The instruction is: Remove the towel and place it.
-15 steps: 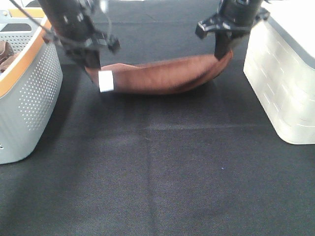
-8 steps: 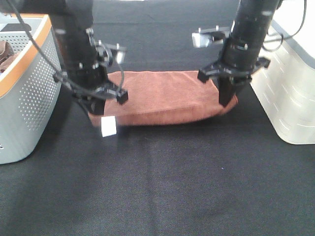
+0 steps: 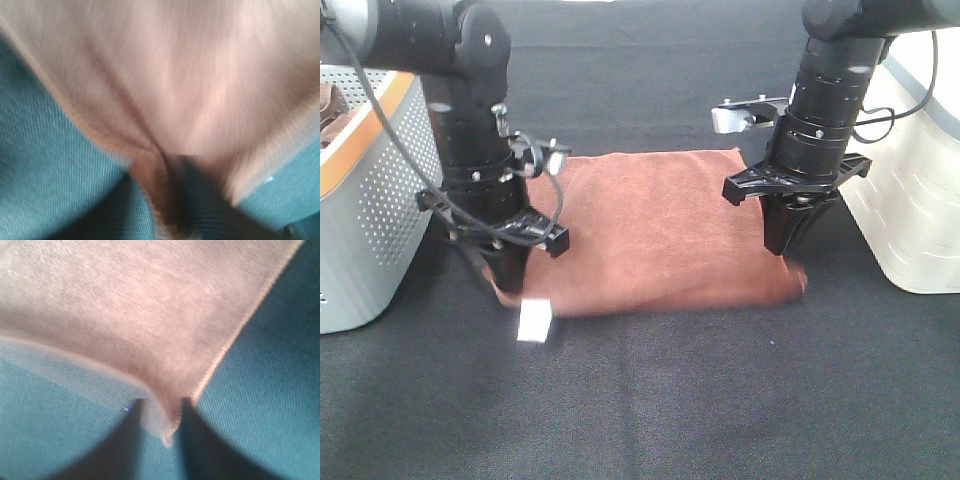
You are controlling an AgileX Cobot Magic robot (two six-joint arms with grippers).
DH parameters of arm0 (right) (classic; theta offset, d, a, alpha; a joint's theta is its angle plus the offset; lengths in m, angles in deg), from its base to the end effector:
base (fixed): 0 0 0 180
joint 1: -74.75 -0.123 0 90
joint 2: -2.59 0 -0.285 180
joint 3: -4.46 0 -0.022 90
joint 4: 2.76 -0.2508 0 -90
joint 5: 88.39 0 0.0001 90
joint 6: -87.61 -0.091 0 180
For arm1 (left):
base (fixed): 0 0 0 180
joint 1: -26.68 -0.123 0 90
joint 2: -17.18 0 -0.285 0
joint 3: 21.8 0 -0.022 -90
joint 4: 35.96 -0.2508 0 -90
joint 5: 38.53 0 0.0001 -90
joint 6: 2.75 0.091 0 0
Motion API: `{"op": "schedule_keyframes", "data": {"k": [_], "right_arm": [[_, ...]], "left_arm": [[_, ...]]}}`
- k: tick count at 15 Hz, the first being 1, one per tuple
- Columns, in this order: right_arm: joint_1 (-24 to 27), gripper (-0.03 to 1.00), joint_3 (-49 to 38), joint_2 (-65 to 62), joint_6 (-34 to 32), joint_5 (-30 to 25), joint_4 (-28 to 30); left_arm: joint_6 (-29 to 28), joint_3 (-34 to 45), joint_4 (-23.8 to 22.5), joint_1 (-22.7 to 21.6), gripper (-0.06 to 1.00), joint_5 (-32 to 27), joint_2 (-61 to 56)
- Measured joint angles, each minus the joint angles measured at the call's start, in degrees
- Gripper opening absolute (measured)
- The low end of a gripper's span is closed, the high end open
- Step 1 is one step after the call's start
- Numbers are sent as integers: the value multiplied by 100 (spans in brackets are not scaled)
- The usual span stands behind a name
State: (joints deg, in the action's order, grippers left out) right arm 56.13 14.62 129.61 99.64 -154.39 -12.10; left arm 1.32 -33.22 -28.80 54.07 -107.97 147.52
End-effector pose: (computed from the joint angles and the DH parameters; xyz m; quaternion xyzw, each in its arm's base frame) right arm 0.3758 0.1409 0.1670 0.2296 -0.9702 -0.0720 0.0291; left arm 0.3517 -0.1942 0.1488 -0.2447 -0.9652 0.0408 0.0827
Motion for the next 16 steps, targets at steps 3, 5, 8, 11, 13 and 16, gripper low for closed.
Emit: {"op": "schedule_keyframes", "data": {"k": [3, 5, 8, 11, 13, 16], "right_arm": [[0, 63, 0, 0, 0, -292, 0], [0, 74, 0, -57, 0, -332, 6], [0, 77, 0, -504, -52, -332, 11], [0, 77, 0, -1461, -103, -332, -29], [0, 77, 0, -1782, -109, -338, -34], [0, 77, -29, -2922, -246, -350, -34]], "left_arm": [[0, 0, 0, 0, 81, 6, -52], [0, 0, 0, 0, 84, 6, -241], [0, 0, 0, 0, 85, 6, -756], [-52, 0, -80, 0, 85, 11, -1845], [-109, 0, -115, 0, 85, 6, -2217], [-201, 0, -281, 0, 84, -11, -3610]]}}
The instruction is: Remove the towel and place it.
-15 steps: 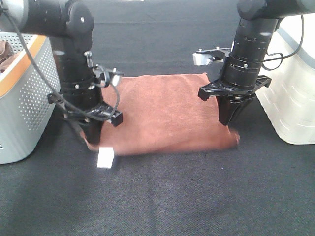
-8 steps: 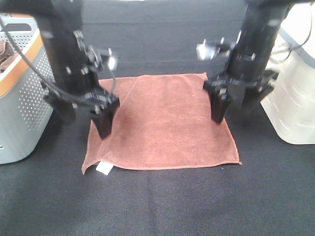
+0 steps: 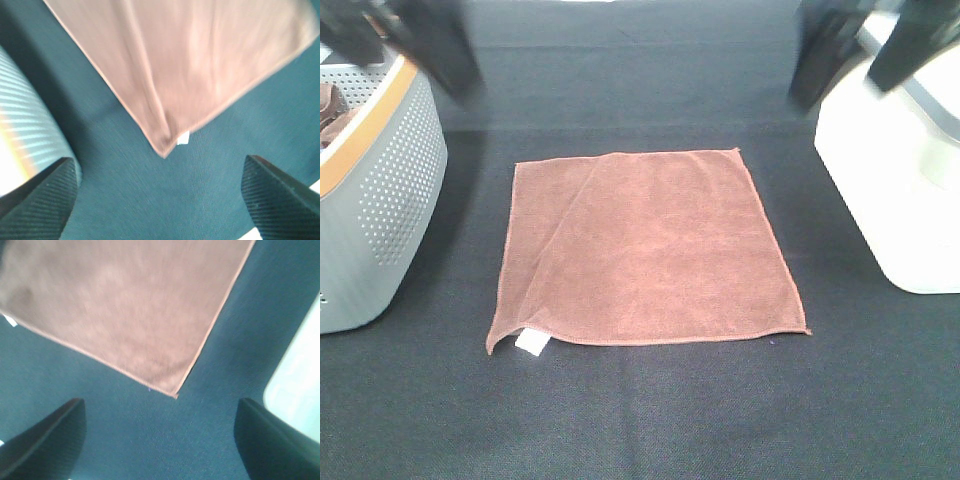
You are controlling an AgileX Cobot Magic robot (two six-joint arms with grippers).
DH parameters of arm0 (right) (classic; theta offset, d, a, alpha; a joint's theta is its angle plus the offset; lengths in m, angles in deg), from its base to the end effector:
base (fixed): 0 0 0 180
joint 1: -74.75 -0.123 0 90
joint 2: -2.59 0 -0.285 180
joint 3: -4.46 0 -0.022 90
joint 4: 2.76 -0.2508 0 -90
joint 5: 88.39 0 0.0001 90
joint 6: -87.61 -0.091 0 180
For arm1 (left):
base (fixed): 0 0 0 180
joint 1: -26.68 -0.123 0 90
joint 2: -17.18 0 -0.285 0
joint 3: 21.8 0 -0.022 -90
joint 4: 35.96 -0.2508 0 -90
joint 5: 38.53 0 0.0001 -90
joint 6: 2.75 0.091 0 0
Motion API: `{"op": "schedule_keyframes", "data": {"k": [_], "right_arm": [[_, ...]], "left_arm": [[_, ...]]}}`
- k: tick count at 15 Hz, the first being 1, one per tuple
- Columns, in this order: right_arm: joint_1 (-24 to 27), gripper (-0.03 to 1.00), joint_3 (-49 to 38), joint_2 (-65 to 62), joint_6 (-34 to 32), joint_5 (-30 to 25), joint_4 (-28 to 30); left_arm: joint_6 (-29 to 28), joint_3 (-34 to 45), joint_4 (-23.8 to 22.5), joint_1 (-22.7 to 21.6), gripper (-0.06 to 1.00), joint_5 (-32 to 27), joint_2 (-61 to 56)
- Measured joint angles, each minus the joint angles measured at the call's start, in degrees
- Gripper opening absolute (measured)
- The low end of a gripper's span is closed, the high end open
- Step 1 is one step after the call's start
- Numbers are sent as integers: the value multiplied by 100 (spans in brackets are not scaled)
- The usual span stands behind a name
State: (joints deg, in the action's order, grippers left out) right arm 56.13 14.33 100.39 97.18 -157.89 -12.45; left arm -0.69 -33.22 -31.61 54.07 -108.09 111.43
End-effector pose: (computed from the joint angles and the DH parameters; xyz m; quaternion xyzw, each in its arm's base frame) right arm 0.3018 0.1168 0.3536 -0.2249 0.9510 0.0985 0.1878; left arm 0.2716 -0.1480 0.3799 0.2424 0.9397 -0.0891 0.2244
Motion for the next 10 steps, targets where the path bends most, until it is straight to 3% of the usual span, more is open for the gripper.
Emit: {"op": "schedule_keyframes", "data": {"k": [3, 10], "right_arm": [[0, 77, -401, -1054, -11, -6, 23], [0, 77, -3684, -3988, -11, -29, 23]], "left_arm": [[-321, 424, -92, 0, 83, 6, -1192], [-825, 4435, -206, 0, 83, 115, -4406]]}}
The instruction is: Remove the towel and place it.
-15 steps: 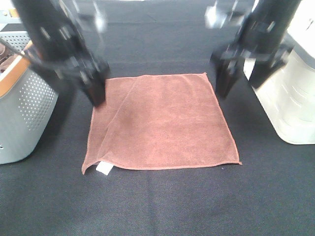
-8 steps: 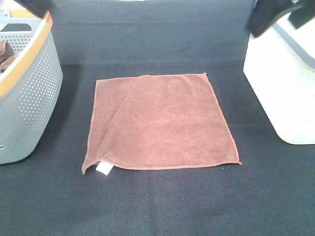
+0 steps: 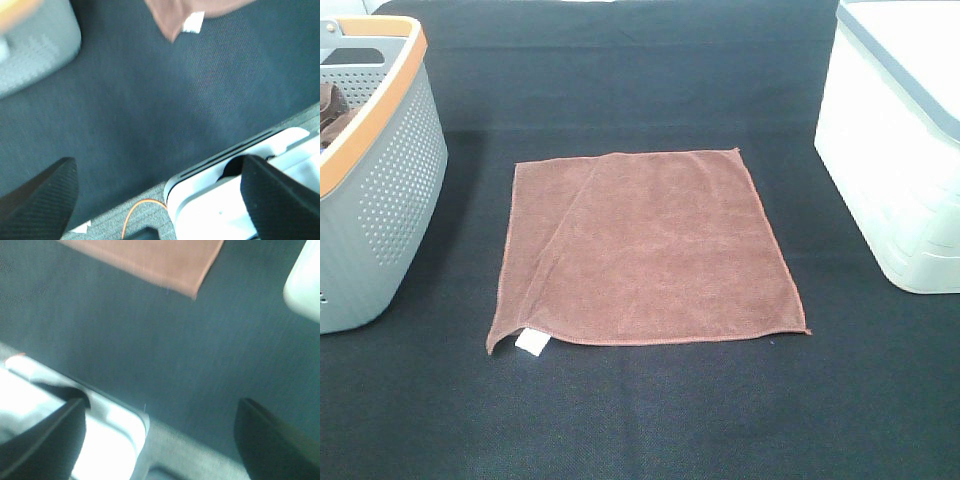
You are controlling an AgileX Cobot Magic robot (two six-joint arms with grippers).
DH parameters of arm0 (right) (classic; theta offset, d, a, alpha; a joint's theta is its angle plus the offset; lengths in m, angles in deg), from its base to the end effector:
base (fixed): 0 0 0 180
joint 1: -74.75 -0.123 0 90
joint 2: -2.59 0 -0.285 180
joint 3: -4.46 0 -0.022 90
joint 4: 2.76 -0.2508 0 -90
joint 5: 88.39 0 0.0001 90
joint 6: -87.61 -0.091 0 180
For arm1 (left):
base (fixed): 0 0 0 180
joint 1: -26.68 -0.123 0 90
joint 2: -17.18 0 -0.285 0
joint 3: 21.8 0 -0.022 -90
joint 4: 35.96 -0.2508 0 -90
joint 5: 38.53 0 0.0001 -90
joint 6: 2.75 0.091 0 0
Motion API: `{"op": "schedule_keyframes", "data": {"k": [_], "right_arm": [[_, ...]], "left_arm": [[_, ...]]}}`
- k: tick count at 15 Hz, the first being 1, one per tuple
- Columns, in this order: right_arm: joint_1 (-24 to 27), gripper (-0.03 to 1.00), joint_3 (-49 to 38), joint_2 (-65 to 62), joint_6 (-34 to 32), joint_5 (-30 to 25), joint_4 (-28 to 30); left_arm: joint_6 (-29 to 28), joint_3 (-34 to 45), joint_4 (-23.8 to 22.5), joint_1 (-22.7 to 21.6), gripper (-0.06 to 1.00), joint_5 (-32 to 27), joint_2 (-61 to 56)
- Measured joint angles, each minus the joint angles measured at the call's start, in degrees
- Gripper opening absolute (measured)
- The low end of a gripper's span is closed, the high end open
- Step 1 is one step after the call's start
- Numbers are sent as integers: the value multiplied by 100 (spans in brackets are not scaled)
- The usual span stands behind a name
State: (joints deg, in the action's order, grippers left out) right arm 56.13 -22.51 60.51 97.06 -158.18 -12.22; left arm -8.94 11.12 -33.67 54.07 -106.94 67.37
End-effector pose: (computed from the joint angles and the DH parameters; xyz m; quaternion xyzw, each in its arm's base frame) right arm 0.1236 0.0565 0.3276 -0.2253 0.9460 0.0989 0.2112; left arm 0.0936 -0.0523 0.3139 0.1758 0.9530 -0.0900 0.2297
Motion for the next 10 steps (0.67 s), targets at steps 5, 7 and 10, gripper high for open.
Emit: {"op": "schedule_keyframes", "data": {"k": [5, 7, 10], "right_arm": [[0, 77, -1415, -1536, 0, 17, 435], [0, 77, -1788, -2355, 0, 361, 573], [0, 77, -2034, -2922, 0, 699, 584]], "left_arm": [[132, 1238, 52, 0, 83, 69, -1627], [516, 1346, 120, 0, 83, 252, -2395], [957, 1352, 304, 0, 83, 275, -2842]]}}
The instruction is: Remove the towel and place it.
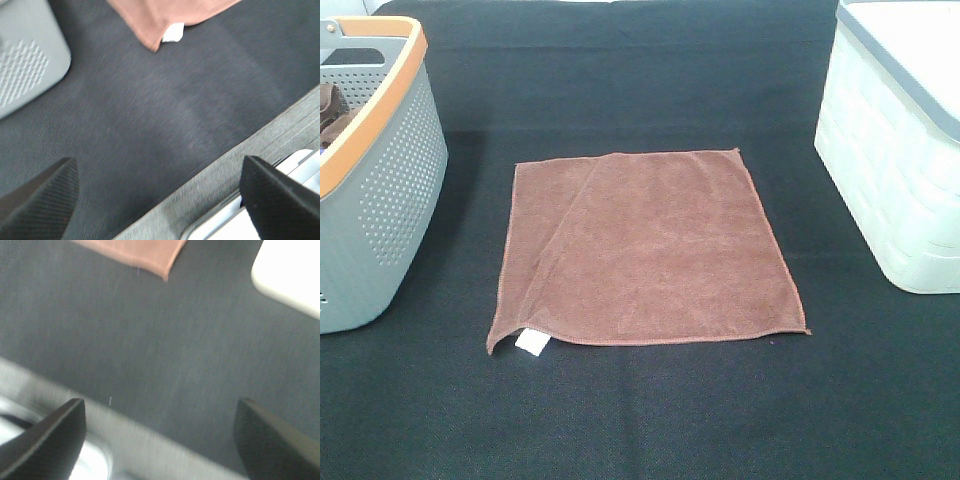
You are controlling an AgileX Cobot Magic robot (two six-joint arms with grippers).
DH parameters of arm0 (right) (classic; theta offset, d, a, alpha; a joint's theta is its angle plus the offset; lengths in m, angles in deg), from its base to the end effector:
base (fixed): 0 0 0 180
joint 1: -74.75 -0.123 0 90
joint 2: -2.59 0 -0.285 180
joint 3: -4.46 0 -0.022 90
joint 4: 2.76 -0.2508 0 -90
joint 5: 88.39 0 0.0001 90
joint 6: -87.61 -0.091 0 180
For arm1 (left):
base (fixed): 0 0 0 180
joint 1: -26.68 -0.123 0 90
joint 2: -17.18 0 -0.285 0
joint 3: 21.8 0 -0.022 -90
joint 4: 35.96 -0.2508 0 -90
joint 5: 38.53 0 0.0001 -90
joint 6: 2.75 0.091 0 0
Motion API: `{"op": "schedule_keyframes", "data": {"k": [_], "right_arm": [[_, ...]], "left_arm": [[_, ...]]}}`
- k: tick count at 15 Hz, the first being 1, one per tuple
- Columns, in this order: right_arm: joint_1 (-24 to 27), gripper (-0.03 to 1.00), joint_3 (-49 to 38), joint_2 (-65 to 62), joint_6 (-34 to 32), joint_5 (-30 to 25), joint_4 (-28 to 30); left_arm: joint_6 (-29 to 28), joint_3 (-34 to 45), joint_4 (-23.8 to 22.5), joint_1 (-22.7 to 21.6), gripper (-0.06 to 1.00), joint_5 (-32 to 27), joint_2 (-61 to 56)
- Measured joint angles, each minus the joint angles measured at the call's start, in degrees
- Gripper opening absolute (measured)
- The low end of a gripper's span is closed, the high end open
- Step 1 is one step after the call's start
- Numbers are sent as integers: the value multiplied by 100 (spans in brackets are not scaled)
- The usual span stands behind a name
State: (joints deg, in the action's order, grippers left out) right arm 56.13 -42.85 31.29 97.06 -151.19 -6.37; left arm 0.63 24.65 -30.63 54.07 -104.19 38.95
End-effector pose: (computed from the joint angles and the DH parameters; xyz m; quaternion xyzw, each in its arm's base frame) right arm 0.0437 0.0201 0.2735 -0.2234 0.9086 0.0593 0.3480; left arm 0.0191 -0.0185 0.2794 0.2428 0.8864 -0.1269 0.3730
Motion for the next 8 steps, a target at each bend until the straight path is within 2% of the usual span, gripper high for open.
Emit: {"op": "schedule_keyframes", "data": {"k": [1, 3, 8], "right_arm": [[0, 77, -63, -269, 0, 109, 0], [0, 77, -69, -653, 0, 178, 0], [0, 77, -74, -710, -23, 178, -29]], "left_arm": [[338, 0, 189, 0, 83, 23, -235], [728, 29, 252, 0, 83, 166, -378], [871, 201, 298, 0, 82, 470, -390]]}}
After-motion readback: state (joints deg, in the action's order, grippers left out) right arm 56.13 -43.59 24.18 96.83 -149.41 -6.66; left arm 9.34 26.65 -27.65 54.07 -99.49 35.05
